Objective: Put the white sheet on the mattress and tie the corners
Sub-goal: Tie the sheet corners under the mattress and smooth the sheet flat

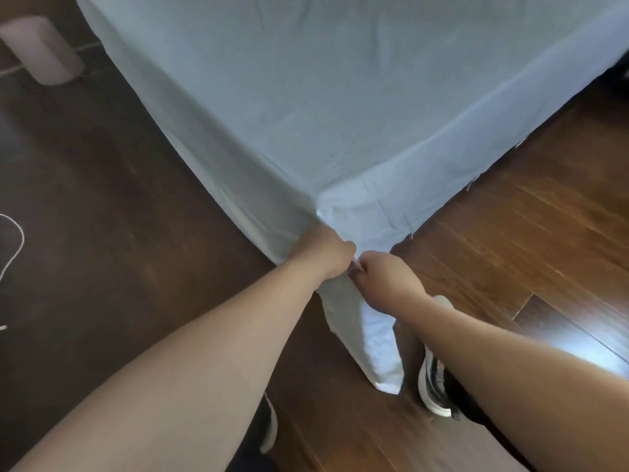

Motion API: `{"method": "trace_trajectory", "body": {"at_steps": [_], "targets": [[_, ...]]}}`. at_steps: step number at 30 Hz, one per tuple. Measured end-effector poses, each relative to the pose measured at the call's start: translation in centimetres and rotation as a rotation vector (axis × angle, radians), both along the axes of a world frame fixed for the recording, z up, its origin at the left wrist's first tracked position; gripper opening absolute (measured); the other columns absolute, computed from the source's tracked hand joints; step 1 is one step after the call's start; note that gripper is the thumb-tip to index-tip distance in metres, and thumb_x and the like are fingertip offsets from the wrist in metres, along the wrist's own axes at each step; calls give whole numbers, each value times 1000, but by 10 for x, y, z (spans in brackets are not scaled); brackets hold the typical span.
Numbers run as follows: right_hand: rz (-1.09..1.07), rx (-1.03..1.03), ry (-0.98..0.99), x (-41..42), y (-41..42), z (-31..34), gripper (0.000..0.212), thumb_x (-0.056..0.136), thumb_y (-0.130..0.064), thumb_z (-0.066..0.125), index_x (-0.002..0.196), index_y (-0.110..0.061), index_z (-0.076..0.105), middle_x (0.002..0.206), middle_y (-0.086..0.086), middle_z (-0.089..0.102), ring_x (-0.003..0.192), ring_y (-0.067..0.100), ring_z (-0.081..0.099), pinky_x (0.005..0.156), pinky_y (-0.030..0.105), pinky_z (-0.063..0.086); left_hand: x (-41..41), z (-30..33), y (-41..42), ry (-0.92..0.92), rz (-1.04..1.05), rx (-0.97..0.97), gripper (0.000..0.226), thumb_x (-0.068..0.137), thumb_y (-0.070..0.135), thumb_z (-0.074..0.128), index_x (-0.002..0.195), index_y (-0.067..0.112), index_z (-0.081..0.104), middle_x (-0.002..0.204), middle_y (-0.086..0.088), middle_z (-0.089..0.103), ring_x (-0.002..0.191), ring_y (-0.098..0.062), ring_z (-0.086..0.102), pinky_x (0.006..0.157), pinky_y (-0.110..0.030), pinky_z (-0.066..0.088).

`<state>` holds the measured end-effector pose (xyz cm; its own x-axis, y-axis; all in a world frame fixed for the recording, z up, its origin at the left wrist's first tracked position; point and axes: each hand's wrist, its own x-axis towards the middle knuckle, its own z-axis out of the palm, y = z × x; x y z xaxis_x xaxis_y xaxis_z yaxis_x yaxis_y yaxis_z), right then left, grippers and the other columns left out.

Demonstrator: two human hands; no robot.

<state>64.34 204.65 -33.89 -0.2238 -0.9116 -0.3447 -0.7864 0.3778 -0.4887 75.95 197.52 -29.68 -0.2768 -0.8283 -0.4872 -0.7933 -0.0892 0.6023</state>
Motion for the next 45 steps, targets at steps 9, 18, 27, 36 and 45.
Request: {"method": "trace_trajectory", "body": {"at_steps": [9, 18, 27, 36, 45], "targets": [[515, 254, 197, -44, -27, 10, 26, 102, -45, 55, 91, -21, 51, 86, -5, 57, 89, 22, 57, 73, 36, 42, 25, 32, -19, -228, -219, -438, 19, 95, 36, 60, 95, 18, 54, 105, -6, 61, 85, -23, 55, 65, -33, 39], [646, 322, 162, -22, -37, -8, 21, 97, -38, 55, 107, -20, 64, 104, 0, 68, 96, 24, 63, 88, 41, 54, 17, 42, -38, -462, -696, -533, 105, 82, 23, 59, 163, 37, -7, 165, 4, -36, 152, -25, -33, 125, -56, -9], [675, 321, 184, -25, -47, -8, 18, 96, -31, 55, 101, -17, 64, 92, -1, 65, 80, 20, 61, 75, 34, 54, 28, 109, -48, -220, -525, -272, 29, 100, 29, 53, 125, 34, 67, 114, 19, 68, 107, -3, 62, 89, -22, 50], [643, 307, 209, -33, -44, 4, 11, 88, -25, 56, 90, -16, 63, 72, -4, 58, 60, 13, 52, 60, 30, 46, -31, 49, -113, -415, -559, -556, 67, 104, 63, 32, 163, 42, 7, 173, 8, -10, 159, -22, -10, 124, -64, 1], [559, 248, 227, -67, -56, 10, 15, 83, -28, 58, 82, -13, 56, 82, 2, 62, 74, 23, 57, 65, 36, 48, 29, 27, -39, -371, -710, -641, 23, 102, 44, 46, 106, 38, 68, 172, 10, -13, 157, -14, -18, 127, -53, -6]]}}
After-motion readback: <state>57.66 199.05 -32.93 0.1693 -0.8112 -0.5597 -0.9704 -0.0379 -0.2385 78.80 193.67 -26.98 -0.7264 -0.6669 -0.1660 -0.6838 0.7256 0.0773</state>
